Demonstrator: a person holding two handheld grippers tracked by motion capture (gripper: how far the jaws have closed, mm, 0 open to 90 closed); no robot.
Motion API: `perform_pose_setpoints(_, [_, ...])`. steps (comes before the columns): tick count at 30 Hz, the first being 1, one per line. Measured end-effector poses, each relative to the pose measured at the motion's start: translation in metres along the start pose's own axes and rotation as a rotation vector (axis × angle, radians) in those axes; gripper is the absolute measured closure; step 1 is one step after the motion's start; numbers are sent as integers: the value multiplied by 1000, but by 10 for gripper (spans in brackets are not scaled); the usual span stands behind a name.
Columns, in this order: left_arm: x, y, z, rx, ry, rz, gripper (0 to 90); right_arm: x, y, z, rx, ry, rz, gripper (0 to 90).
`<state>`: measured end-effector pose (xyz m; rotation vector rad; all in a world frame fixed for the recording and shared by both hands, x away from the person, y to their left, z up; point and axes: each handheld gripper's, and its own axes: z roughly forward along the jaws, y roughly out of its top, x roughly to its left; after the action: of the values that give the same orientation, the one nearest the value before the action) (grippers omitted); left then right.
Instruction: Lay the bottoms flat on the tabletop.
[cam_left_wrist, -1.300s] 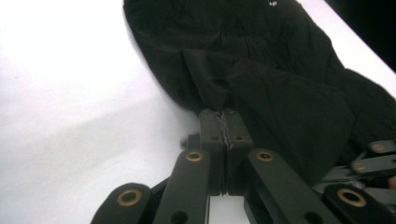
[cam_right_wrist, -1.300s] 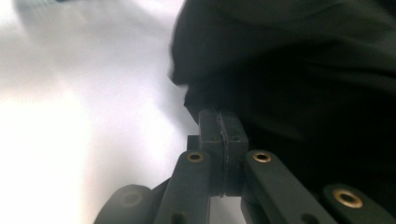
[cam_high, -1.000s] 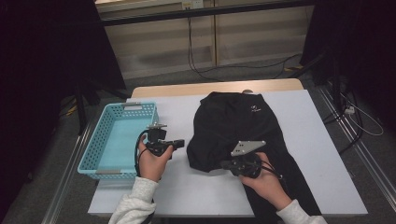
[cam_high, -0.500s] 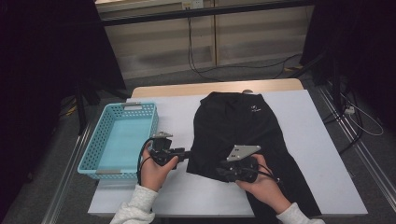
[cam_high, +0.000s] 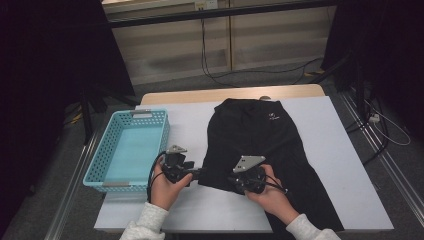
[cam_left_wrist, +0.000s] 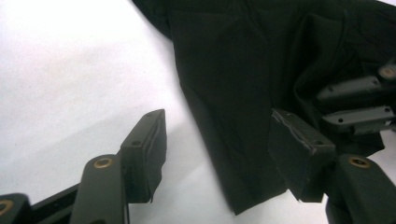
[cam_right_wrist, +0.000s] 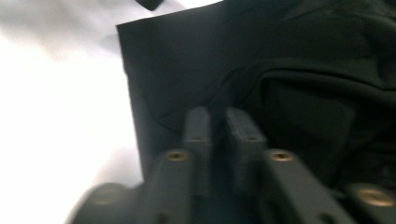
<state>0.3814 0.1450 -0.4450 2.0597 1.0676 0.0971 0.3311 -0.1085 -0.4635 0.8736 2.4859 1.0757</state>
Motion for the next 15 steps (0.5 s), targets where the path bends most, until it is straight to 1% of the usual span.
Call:
perform_pose_setpoints(1, [0, 0, 0, 6, -4, 3, 377, 1, 0, -1, 1, 5, -1, 863])
perform_pose_setpoints(3, [0, -1, 1, 3, 1, 5, 365, 2, 0, -3, -3, 13, 4, 880])
perform_pose_setpoints(5, [0, -2, 1, 4, 2, 2, 360, 2, 0, -6, -15, 42, 21, 894])
perform_pose_setpoints(9, [1, -4, 4, 10, 3, -1, 350, 2, -2, -17, -39, 71, 35, 896])
perform_pose_setpoints(10, [1, -4, 5, 11, 3, 0, 349, 2, -2, -21, -46, 69, 34, 896])
perform_pose_setpoints(12, [0, -5, 6, 5, 7, 17, 358, -1, -1, -30, -59, 55, 36, 897])
perform_pose_setpoints(13, [0, -5, 7, 3, 9, 10, 360, -4, -1, -36, -70, 51, 47, 897])
perform_pose_setpoints(14, [1, -6, 8, 13, 3, 4, 359, -6, -2, -40, -78, 50, 56, 897])
perform_pose_setpoints(15, [1, -6, 9, 13, 6, 4, 359, -9, -3, -46, -96, 47, 73, 897])
